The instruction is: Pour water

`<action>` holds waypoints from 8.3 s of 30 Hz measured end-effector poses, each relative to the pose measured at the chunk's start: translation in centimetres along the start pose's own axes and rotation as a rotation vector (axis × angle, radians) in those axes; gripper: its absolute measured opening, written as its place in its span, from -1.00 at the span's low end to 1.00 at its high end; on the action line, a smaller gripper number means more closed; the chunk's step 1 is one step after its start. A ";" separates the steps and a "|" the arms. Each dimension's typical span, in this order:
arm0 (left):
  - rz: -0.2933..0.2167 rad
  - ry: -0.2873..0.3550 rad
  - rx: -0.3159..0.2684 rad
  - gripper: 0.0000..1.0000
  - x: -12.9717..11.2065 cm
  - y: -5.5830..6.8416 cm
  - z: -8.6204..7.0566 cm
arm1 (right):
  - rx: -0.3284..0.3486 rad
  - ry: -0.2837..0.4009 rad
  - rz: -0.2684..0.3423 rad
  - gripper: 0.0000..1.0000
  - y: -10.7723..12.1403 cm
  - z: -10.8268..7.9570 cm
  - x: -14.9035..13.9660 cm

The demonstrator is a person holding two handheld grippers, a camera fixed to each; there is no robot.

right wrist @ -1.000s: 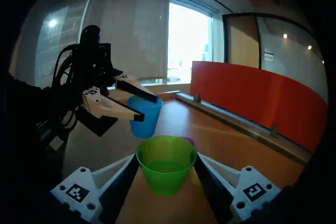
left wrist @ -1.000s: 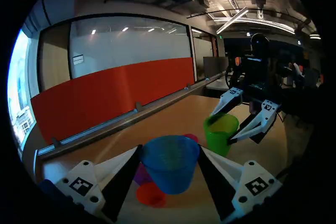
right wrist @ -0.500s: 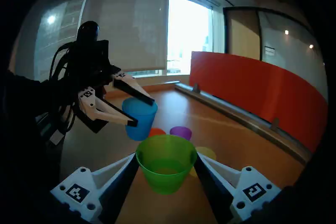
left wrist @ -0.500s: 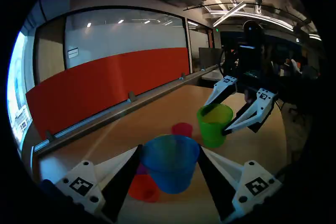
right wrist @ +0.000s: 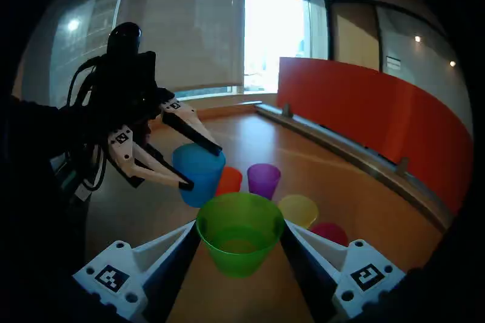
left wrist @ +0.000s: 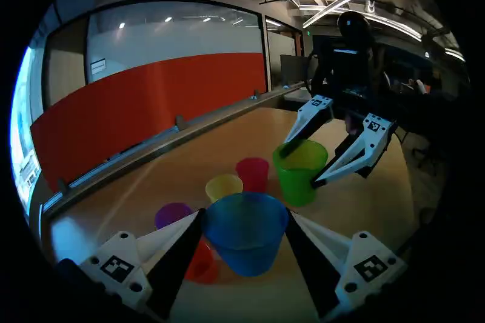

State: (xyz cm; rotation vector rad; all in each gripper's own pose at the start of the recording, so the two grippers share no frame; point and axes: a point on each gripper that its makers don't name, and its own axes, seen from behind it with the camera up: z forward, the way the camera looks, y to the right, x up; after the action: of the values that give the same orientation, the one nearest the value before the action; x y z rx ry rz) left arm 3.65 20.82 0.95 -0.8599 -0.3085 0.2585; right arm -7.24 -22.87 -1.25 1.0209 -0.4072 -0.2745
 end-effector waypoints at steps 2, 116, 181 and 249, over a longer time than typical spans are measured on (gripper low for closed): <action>0.003 -0.010 -0.006 0.82 -0.5 0.2 0.2 | 0.003 -0.010 0.000 0.82 0.1 0.2 -0.4; 0.064 -0.230 -0.116 0.97 -11.2 3.0 2.2 | -0.030 -0.167 0.028 0.97 0.9 3.4 -9.7; -0.188 0.233 0.617 0.97 -6.8 -7.2 -14.9 | -0.764 0.302 0.233 0.98 9.1 -14.3 -5.3; -0.248 0.393 0.865 0.96 -9.2 -11.5 -14.8 | -1.006 0.393 0.327 0.98 10.2 -18.1 -5.2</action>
State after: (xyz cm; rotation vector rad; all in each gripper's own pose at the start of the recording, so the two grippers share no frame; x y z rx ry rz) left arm 1.72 0.13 -0.70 -0.0030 0.0785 -0.0254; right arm -3.42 -1.78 -1.70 0.0009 -0.0376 0.0383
